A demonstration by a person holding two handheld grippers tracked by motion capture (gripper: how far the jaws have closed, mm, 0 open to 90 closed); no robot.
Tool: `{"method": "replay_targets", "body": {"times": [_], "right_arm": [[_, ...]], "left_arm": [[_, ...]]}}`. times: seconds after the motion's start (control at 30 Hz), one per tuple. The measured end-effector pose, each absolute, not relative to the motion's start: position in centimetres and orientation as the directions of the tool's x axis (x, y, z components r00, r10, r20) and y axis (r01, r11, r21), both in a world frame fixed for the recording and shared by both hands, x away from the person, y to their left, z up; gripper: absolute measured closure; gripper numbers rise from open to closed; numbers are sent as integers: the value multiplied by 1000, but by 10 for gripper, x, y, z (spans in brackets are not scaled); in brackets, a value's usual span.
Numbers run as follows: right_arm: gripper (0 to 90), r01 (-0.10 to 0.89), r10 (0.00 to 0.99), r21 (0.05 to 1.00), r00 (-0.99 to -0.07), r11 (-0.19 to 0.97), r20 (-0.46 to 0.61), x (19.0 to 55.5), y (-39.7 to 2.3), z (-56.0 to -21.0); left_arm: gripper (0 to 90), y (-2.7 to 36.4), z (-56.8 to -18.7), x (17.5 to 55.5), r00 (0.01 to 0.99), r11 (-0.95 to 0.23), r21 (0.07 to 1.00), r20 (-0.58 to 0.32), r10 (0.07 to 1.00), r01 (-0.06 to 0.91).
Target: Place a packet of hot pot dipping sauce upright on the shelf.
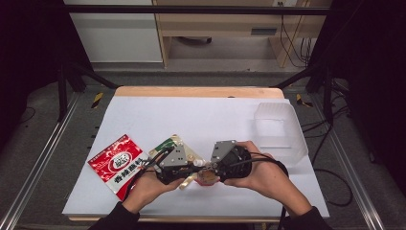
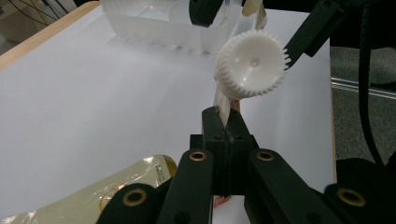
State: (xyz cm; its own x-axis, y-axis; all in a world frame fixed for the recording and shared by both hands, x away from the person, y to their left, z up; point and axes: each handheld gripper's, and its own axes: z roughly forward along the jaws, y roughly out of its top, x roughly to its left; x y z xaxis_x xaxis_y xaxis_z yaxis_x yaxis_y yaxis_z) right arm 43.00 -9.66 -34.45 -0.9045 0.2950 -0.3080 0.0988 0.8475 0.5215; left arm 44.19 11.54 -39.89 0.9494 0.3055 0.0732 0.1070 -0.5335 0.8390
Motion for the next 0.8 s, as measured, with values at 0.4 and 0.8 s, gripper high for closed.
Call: {"method": "replay_targets", "body": {"times": [0.4,0.8], "right_arm": [[749,79,220,414,-927,907,-305,437,-88,-347],[875,87,218,409,-933,908,-285,437,-86,-345]], "left_arm": [[900,115,-398,441,951,-538,836,71,299,107],[878,116,-399,442,948,-526,841,56,314,125]]}}
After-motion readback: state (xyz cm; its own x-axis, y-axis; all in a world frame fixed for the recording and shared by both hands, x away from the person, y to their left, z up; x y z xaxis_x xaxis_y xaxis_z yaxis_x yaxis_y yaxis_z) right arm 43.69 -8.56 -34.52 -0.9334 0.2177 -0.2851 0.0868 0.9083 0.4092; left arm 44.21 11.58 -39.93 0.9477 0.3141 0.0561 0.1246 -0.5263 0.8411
